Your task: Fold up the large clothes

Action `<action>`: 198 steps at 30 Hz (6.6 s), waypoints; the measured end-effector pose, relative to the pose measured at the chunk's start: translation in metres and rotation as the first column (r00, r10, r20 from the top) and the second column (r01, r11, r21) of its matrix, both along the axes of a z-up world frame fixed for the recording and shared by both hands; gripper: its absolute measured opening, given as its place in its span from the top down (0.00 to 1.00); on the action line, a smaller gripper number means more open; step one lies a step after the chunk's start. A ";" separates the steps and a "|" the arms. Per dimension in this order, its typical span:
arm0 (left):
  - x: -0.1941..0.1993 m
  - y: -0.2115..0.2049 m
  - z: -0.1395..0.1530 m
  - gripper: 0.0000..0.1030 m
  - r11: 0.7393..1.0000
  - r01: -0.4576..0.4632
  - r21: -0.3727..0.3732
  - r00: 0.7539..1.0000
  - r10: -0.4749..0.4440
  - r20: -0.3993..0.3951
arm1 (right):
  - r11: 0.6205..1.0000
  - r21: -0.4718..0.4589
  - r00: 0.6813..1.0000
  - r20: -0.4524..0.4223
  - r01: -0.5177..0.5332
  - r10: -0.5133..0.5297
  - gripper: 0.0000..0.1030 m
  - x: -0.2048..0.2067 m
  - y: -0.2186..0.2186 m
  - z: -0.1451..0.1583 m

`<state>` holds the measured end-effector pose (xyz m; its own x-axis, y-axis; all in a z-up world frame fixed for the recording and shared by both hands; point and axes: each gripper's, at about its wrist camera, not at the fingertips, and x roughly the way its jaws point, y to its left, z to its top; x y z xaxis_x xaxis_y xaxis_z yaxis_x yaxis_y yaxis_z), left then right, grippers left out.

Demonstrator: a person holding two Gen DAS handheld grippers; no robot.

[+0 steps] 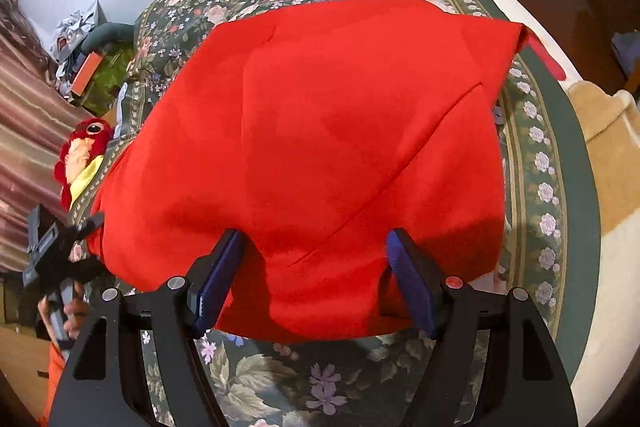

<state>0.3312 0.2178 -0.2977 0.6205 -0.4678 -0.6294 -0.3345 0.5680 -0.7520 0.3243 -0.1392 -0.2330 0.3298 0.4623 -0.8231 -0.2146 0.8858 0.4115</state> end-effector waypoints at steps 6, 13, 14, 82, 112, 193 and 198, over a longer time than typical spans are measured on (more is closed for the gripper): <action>0.012 0.016 0.002 0.50 0.993 -0.110 0.050 0.994 0.109 0.016 | 0.999 -0.035 1.000 0.017 -0.009 0.010 0.30 -0.001 0.007 0.000; 0.032 0.016 0.010 0.90 0.971 -0.107 0.213 0.993 0.116 -0.033 | 0.997 -0.070 0.999 -0.015 0.040 -0.041 0.30 0.001 0.009 0.008; 0.031 0.014 0.017 0.90 0.963 -0.090 0.253 0.995 0.099 -0.023 | 0.996 -0.078 0.999 -0.016 0.045 -0.046 0.30 0.000 0.010 0.011; -0.056 -0.205 0.187 0.18 0.620 0.301 0.725 0.873 -0.485 0.052 | 0.998 -0.063 0.941 0.338 -0.014 0.035 0.18 -0.105 -0.018 0.121; -0.060 -0.107 0.084 0.04 0.716 0.317 0.622 0.939 -0.330 -0.098 | 0.993 -0.094 0.997 -0.033 -0.075 0.072 0.17 -0.061 0.015 0.009; 0.050 -0.003 0.147 0.56 0.919 0.293 0.263 0.918 -0.347 0.191 | 0.931 0.313 0.982 0.095 -0.187 0.165 0.69 0.053 0.145 0.070; 0.067 0.045 0.167 0.56 0.920 0.239 0.311 0.925 -0.314 0.216 | 0.923 0.316 0.972 0.141 -0.222 0.186 0.69 0.076 0.192 0.079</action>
<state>0.3984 0.2624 -0.1307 0.6481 -0.4762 -0.5943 0.0490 0.8048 -0.5915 0.4003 0.0528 -0.1537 0.2768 0.7662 -0.5799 -0.4349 0.6381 0.6354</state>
